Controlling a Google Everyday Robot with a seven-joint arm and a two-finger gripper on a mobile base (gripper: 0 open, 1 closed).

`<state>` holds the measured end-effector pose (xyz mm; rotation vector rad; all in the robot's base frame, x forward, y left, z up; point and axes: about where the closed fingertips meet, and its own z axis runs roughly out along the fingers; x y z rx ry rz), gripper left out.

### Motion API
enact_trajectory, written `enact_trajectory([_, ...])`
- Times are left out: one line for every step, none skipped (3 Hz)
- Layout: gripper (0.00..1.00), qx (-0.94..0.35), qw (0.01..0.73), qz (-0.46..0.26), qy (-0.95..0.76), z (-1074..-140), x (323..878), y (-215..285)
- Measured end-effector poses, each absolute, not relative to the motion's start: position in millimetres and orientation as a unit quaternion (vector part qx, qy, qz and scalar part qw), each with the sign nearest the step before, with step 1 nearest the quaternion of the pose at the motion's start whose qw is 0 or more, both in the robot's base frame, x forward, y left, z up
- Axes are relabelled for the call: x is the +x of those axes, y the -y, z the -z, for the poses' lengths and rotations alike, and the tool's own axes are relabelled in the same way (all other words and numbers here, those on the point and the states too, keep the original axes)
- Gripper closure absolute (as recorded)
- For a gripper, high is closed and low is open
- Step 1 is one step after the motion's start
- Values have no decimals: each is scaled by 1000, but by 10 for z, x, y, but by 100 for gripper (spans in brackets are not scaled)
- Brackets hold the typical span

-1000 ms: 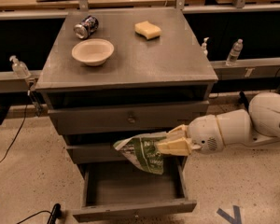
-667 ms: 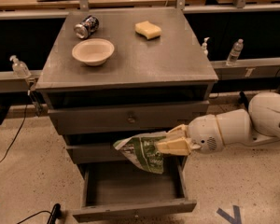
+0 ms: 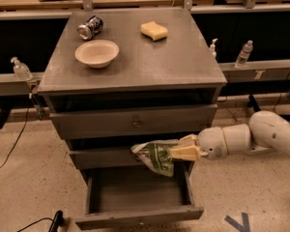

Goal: Place green jalapeno chip bag into bottom drawer

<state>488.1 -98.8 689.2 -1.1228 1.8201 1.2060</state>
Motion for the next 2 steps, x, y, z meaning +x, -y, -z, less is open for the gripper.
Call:
enact_trajectory([100,-413,362,-480,-684,-6307,5148,1213])
enact_trajectory([100,-397,378,-493,-675,-5615,5309,1319])
